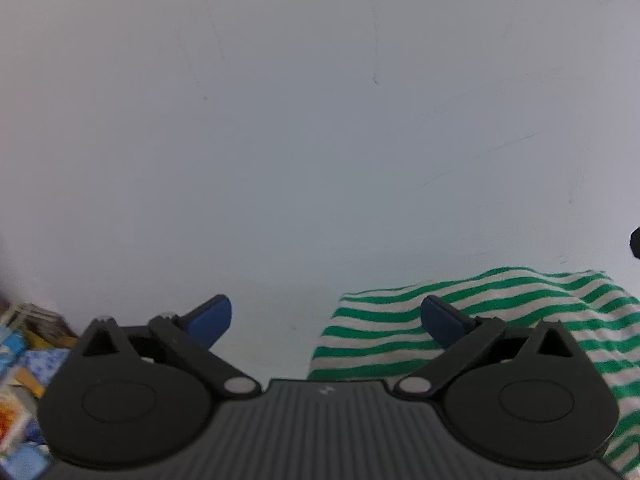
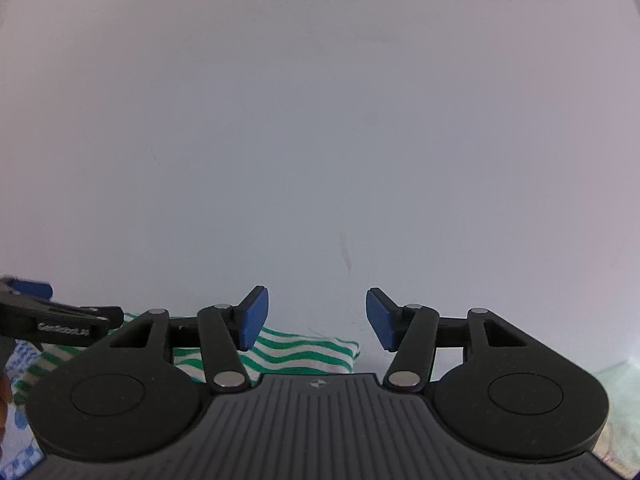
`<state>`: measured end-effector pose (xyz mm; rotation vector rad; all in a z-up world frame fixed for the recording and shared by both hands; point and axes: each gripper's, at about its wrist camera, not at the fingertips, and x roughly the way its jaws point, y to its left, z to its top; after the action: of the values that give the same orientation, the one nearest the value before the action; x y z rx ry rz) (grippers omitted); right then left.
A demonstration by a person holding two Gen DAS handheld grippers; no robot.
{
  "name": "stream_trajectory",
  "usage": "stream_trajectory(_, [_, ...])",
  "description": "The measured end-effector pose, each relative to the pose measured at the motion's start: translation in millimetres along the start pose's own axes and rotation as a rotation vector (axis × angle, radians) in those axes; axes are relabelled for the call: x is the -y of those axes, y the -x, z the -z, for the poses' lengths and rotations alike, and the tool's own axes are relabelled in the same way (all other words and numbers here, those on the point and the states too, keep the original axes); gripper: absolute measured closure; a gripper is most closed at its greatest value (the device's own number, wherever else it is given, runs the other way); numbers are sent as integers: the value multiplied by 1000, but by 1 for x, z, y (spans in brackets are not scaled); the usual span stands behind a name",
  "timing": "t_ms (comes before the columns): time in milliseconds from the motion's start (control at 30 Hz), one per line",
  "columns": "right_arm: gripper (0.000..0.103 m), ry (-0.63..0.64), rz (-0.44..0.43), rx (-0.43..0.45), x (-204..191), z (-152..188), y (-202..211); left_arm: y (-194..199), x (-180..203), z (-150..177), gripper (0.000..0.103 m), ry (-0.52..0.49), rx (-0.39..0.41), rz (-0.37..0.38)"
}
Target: Fold clothes
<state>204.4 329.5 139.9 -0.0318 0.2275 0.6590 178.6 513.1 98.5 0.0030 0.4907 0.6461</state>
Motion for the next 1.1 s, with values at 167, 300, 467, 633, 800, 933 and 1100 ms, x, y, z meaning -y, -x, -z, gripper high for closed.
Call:
stream_trajectory(167, [46,38,3,-49,-21,-5,17,26,-7,-1,1,23,-42,39])
stream_trajectory(300, [46,8,42,-94,-33,-6,29,79,-16,24,1,35,-52,50])
stream_trajectory(467, [44,7,55,-128,-47,-8,45,88,8,48,1,50,-82,61])
stream_trajectory(633, [35,-18,67,-165,-60,-7,62,111,9,63,1,54,-94,51])
stream_trajectory(800, [33,-19,61,-203,-7,32,130,130,8,83,1,82,-122,72])
stream_trajectory(933, [28,-22,61,-214,4,64,181,156,9,97,1,83,-124,54])
stream_trajectory(1100, [16,-35,60,-206,-2,87,194,178,3,114,1,103,-163,57])
